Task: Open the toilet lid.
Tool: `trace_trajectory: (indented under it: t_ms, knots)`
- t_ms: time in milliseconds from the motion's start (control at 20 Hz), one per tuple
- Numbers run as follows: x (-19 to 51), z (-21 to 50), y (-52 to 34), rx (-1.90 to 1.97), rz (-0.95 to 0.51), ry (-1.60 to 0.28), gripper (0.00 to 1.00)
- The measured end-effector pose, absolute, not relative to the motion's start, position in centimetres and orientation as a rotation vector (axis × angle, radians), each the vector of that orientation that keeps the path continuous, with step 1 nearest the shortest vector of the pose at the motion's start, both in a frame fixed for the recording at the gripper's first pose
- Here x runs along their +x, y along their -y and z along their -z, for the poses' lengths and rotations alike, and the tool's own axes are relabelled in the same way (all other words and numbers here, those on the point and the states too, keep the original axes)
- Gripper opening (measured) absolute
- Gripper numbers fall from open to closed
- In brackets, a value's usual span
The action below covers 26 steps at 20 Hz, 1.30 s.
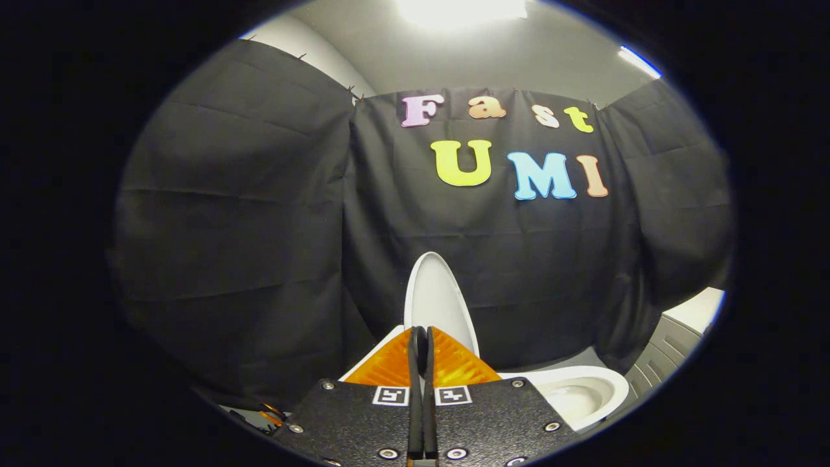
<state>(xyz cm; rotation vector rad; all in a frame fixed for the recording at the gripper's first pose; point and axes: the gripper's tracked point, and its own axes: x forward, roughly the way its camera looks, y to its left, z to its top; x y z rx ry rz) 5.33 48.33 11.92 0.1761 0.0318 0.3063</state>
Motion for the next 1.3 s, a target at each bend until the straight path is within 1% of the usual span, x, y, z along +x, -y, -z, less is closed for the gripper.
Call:
trace_trajectory:
  t_ms: [200,450,550,600,800,1000,1300]
  knots:
    - [5.4,-11.7,-50.5,0.241,-0.353,-0.050,0.00]
    - [5.5,-12.4,-49.8,0.171,-0.333,-0.013,0.01]
    - [5.3,-12.3,-49.7,0.167,-0.375,0.002,0.05]
    - [5.2,-11.9,-49.6,0.188,-0.398,-0.002,0.23]
    - [3.4,-14.3,-46.3,0.244,-0.404,0.050,0.94]
    - [2.4,-15.5,-42.6,0.221,-0.393,0.087,0.95]
    - [2.0,-16.7,-34.2,0.209,-0.321,0.111,0.95]
